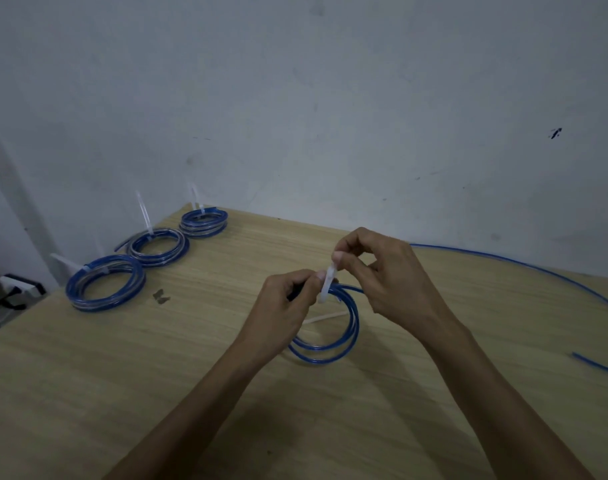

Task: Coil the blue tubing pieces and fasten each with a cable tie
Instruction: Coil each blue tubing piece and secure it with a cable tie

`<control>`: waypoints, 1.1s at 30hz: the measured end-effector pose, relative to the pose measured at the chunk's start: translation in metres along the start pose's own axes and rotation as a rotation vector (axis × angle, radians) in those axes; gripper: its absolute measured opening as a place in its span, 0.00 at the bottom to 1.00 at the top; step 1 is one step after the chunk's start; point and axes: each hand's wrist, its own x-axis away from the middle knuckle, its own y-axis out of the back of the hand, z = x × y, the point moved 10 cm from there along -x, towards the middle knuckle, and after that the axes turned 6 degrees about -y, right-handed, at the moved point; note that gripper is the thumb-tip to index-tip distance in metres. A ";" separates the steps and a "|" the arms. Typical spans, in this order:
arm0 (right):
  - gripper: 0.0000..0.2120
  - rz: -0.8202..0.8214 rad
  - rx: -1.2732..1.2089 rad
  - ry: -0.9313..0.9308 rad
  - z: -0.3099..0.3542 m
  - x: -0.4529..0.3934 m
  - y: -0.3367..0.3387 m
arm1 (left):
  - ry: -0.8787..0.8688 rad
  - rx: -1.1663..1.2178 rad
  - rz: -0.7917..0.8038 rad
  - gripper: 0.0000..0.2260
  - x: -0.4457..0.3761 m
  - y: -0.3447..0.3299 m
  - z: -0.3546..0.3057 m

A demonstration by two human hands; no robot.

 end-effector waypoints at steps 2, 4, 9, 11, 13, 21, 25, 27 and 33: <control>0.04 0.036 -0.006 -0.031 -0.004 -0.001 -0.003 | 0.009 -0.009 0.012 0.13 0.001 -0.001 -0.001; 0.05 0.050 -0.011 -0.046 -0.006 -0.001 -0.002 | 0.021 -0.011 0.021 0.14 0.002 -0.001 0.000; 0.05 0.030 -0.036 -0.061 -0.009 -0.001 0.007 | -0.008 0.034 0.061 0.14 0.003 -0.007 -0.002; 0.03 0.006 0.055 -0.031 -0.011 -0.002 0.006 | 0.005 0.041 0.074 0.12 0.004 -0.012 -0.003; 0.03 0.007 0.160 -0.003 -0.012 -0.003 0.000 | 0.036 0.050 0.091 0.11 0.005 -0.018 0.000; 0.03 -0.006 0.161 0.096 -0.004 -0.003 -0.004 | 0.081 0.152 0.037 0.08 0.006 -0.018 0.004; 0.03 -0.079 -0.013 0.014 -0.011 -0.005 0.000 | 0.099 0.184 0.029 0.08 0.008 -0.018 0.008; 0.04 -0.150 -0.110 -0.061 -0.023 -0.009 0.015 | 0.110 0.179 0.078 0.08 0.013 -0.029 0.009; 0.06 -0.318 -0.208 -0.144 -0.043 -0.011 0.037 | 0.119 0.167 0.180 0.09 0.019 -0.051 0.008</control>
